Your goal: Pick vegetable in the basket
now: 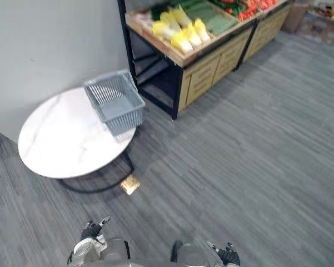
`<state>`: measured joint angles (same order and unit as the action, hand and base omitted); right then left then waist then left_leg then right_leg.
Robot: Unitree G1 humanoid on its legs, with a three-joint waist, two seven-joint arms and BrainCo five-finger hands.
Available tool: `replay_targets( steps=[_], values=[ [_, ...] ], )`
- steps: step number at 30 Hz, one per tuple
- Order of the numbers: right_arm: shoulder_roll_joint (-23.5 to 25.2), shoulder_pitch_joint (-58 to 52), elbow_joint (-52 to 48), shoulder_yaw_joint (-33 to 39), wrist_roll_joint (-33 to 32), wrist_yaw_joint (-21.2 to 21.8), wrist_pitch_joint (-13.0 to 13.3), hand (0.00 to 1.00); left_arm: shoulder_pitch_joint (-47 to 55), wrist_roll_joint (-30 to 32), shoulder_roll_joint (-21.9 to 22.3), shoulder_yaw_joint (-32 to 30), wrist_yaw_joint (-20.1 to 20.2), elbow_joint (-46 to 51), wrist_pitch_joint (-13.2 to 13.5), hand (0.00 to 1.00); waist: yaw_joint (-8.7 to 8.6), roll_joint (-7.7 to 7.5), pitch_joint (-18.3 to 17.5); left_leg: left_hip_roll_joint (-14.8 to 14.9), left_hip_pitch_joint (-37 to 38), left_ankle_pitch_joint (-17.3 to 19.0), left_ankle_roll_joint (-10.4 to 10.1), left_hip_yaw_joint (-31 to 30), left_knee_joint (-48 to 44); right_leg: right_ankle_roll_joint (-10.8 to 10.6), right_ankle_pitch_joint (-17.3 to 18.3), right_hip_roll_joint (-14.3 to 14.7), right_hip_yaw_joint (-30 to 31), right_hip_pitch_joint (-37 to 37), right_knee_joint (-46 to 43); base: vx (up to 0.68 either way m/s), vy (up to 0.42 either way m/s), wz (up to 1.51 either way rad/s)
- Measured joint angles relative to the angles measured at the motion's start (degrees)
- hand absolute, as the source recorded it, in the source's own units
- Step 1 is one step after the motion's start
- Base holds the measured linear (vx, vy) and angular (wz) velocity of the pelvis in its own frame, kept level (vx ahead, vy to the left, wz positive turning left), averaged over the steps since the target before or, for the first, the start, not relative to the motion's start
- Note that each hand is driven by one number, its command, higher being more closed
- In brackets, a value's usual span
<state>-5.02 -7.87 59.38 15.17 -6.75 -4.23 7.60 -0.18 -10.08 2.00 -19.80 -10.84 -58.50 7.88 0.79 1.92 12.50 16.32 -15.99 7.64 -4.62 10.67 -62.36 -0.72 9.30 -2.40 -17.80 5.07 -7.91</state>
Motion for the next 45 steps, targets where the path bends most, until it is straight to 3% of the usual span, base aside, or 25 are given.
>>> replay_targets(
  steps=[1,3,4,5,6,7,8,10,13,14,15,16,18,19,20,24,26,28,29,32,33,36,39,43,45],
  values=[
    [-0.4,0.2,0.0,0.1,-0.1,0.0,0.0,0.00,0.0,0.0,0.2,-0.2,0.0,0.0,0.2,0.00,0.05,0.49,0.1,0.3,-1.9,0.9,0.3,1.0,2.1,-0.2,0.0,0.1,-0.6,1.5,0.9,0.43,0.014,0.09],
    [-0.2,0.8,-0.6,0.0,-0.1,-0.1,0.0,0.00,0.7,0.0,-0.1,-0.4,-0.1,-0.3,0.3,0.00,1.49,-0.20,0.0,-1.0,-3.9,2.2,1.7,8.9,19.7,-2.4,0.9,-1.4,-1.5,5.6,3.4,0.48,0.098,0.06],
    [0.0,0.8,-0.9,-0.1,-0.1,-0.1,0.1,0.00,1.2,0.0,-0.1,-0.4,-0.1,-0.4,0.3,0.00,1.52,-0.33,-0.2,-1.8,-3.8,1.6,2.3,10.5,25.1,-3.1,1.3,-1.6,-1.8,6.6,4.0,0.45,0.144,0.24],
    [0.0,0.8,-1.4,-0.3,-0.1,0.0,0.2,0.00,2.3,-0.3,-0.2,-0.4,-0.1,-0.4,0.4,0.00,1.62,0.31,-1.1,-4.0,-3.2,-2.6,3.8,12.2,36.7,-4.7,2.4,-1.4,-2.6,8.5,4.8,0.39,0.155,0.30],
    [-0.3,1.1,-0.8,-0.7,-0.2,0.0,0.3,0.00,2.9,-0.8,0.2,-0.7,0.0,-0.7,0.5,0.00,2.10,1.21,-2.1,-5.8,-2.7,-8.0,10.8,11.6,43.0,-6.3,4.2,-0.7,-1.8,10.1,5.0,0.58,0.228,0.40],
    [0.4,1.7,-0.1,-1.3,-0.4,0.0,0.2,0.00,2.6,-0.5,-0.7,-0.5,-0.1,-1.1,0.4,0.00,1.91,-0.71,-2.8,-7.6,-2.3,-8.1,10.2,12.1,43.8,-6.3,4.3,-2.3,-1.6,10.2,5.0,0.57,0.229,0.50],
    [1.9,2.4,0.2,-3.6,-0.5,0.8,0.4,0.00,2.6,-0.2,-2.4,0.3,0.0,-1.6,0.4,0.00,1.97,-3.69,-4.2,-11.2,-1.4,-7.8,10.2,12.1,47.3,-5.3,3.7,-4.5,0.4,9.6,4.5,0.45,0.185,0.48],
    [3.1,3.6,1.2,-4.1,-0.4,1.2,0.5,0.00,2.6,-0.3,-3.4,0.2,0.0,-2.2,0.3,0.00,2.55,-5.16,-4.8,-13.0,-0.4,-7.0,10.4,12.3,48.4,-4.9,2.6,-6.0,2.9,9.2,2.9,0.41,0.180,0.23],
    [3.3,4.6,3.5,-3.9,-0.3,1.6,0.6,0.00,3.0,-0.2,-4.5,-0.4,-0.1,-5.2,0.1,0.00,2.92,-5.28,-4.8,-15.8,7.4,-4.4,10.1,12.5,53.2,-5.4,0.4,-9.2,9.6,4.6,-15.5,0.37,0.186,-0.03],
    [3.3,4.5,4.0,-4.1,0.0,1.8,0.6,0.00,4.0,-0.3,-5.3,0.6,-0.3,-5.6,-0.6,0.00,2.34,-4.94,-4.7,-16.2,10.8,-3.5,9.4,12.3,55.1,-9.5,-3.7,-9.8,12.0,-0.2,-27.9,0.32,0.149,-0.01],
    [3.4,4.4,4.3,-3.6,-0.3,2.0,0.7,0.00,4.5,-0.4,-6.3,2.4,-0.3,-5.9,-1.0,0.00,1.35,-4.61,-4.1,-16.7,13.8,-2.9,9.1,11.4,56.5,-10.7,-4.9,-9.7,13.7,-5.0,-38.6,0.33,0.130,0.23],
    [3.1,4.4,3.9,-3.0,-0.1,2.0,0.7,0.00,5.0,-0.4,-7.3,3.8,-0.3,-6.8,-1.2,0.00,0.67,-5.06,-3.9,-17.2,16.4,-2.1,8.8,10.1,57.2,-9.3,-3.8,-9.8,13.4,-8.8,-45.8,0.29,0.079,0.34],
    [2.5,4.2,4.0,-2.5,-0.1,1.9,0.7,0.00,4.9,-0.4,-7.5,4.1,-0.5,-7.1,-1.5,0.00,0.51,-5.30,-3.9,-17.4,18.9,-1.0,8.2,9.1,57.8,-8.3,-0.8,-10.1,11.4,-12.4,-48.2,0.26,0.017,0.48],
    [2.0,4.2,4.1,-2.0,-0.1,1.8,0.7,0.00,4.9,-0.7,-7.4,4.0,-0.5,-7.1,-1.4,0.00,0.32,-5.27,-3.9,-17.5,20.8,-0.4,7.8,7.1,58.3,-6.3,1.4,-10.9,8.5,-14.9,-44.8,0.27,-0.008,0.59],
    [1.9,4.2,4.1,-1.9,-0.1,1.7,0.7,0.00,4.8,-0.8,-7.4,3.9,-0.5,-7.0,-1.4,0.00,0.21,-5.26,-3.8,-17.5,21.2,-0.3,7.6,6.7,58.4,-6.0,1.6,-11.0,8.1,-15.3,-43.2,0.28,-0.037,0.80],
    [1.8,4.1,4.2,-0.2,-0.1,1.7,0.7,0.00,4.0,-1.1,-5.8,1.4,-0.6,-6.7,-0.9,0.00,-0.44,-4.61,-3.9,-15.9,21.6,0.7,6.0,-0.3,57.9,-6.0,0.9,-9.0,13.0,-16.5,-15.1,0.34,-0.151,0.85],
    [2.2,3.8,4.4,0.5,-0.2,1.6,0.6,0.00,4.0,-1.1,-5.3,-0.4,-0.5,-6.4,-0.8,0.00,-0.25,-4.80,-4.0,-15.0,21.7,1.3,4.4,-2.7,57.8,-6.0,-3.5,-8.4,16.4,-16.1,-6.2,0.35,-0.280,0.71],
    [3.2,2.8,4.5,0.4,-0.2,1.4,0.6,0.00,4.5,-1.0,-5.2,-1.8,-0.4,-6.4,-0.7,0.00,-0.04,-6.15,-4.7,-14.9,22.4,2.4,2.4,-5.0,57.9,-6.5,-11.7,-10.0,15.5,-14.1,-1.1,0.30,-0.350,0.60],
    [2.7,2.6,4.6,0.6,-0.5,1.2,0.6,0.00,4.2,-1.0,-4.4,-2.6,-0.4,-6.7,-0.6,0.00,0.63,-5.78,-5.1,-13.5,23.3,3.1,1.0,-6.0,58.1,-8.2,-11.0,-9.3,13.6,-12.6,-0.6,0.38,-0.517,0.58],
    [0.3,3.1,4.6,0.8,-0.7,1.0,0.6,0.00,3.7,-0.8,-0.5,-3.1,0.0,-7.2,-0.4,0.00,0.52,-0.92,-5.6,-7.9,23.2,1.0,-3.2,-6.5,60.5,-5.7,-9.9,-4.7,8.6,-10.6,2.0,0.30,-0.384,0.48],
    [0.2,3.5,4.6,1.3,-0.7,1.0,0.6,0.00,3.7,-0.8,-0.2,-3.1,0.1,-7.5,-0.4,0.00,0.42,-0.27,-5.7,-7.1,23.2,-1.0,-4.5,-6.5,61.8,-4.7,-9.3,-3.9,7.3,-10.3,2.0,0.21,-0.276,0.43],
    [0.6,3.8,4.7,1.3,-0.8,0.7,0.6,0.00,3.7,-0.8,0.1,-3.0,0.4,-7.5,-0.4,0.00,0.36,-0.58,-5.5,-6.6,22.9,-5.3,-4.6,-6.4,63.4,-3.4,-8.5,-3.4,4.3,-8.6,2.9,0.11,-0.208,0.48],
    [0.4,4.5,4.7,1.1,-0.8,-0.6,0.6,0.00,3.6,-0.8,-0.1,-1.9,0.2,-7.5,-0.4,0.00,-0.26,-0.52,-5.4,-6.8,20.8,-7.1,-4.0,-6.2,64.3,-3.3,-8.5,-3.7,1.7,-8.8,4.2,-0.01,-0.098,0.52],
    [0.3,6.1,4.2,2.1,0.1,-2.0,0.6,0.00,3.4,-0.4,-1.2,1.1,-0.4,-7.5,-0.4,0.00,-0.43,-0.71,-5.3,-6.6,19.6,-7.1,-3.9,-4.5,66.2,-3.4,-10.2,-3.0,1.2,-9.1,7.4,-0.08,-0.001,0.13],
    [-1.1,7.5,1.7,2.8,1.7,-3.1,0.5,0.00,3.0,0.2,-2.1,3.4,-1.3,-7.4,-0.3,0.00,-0.55,-0.68,-5.1,-6.6,18.4,-5.7,-2.7,-3.0,66.6,-3.8,-12.1,-2.4,2.1,-10.2,9.7,-0.10,0.038,-0.28]
  ],
)
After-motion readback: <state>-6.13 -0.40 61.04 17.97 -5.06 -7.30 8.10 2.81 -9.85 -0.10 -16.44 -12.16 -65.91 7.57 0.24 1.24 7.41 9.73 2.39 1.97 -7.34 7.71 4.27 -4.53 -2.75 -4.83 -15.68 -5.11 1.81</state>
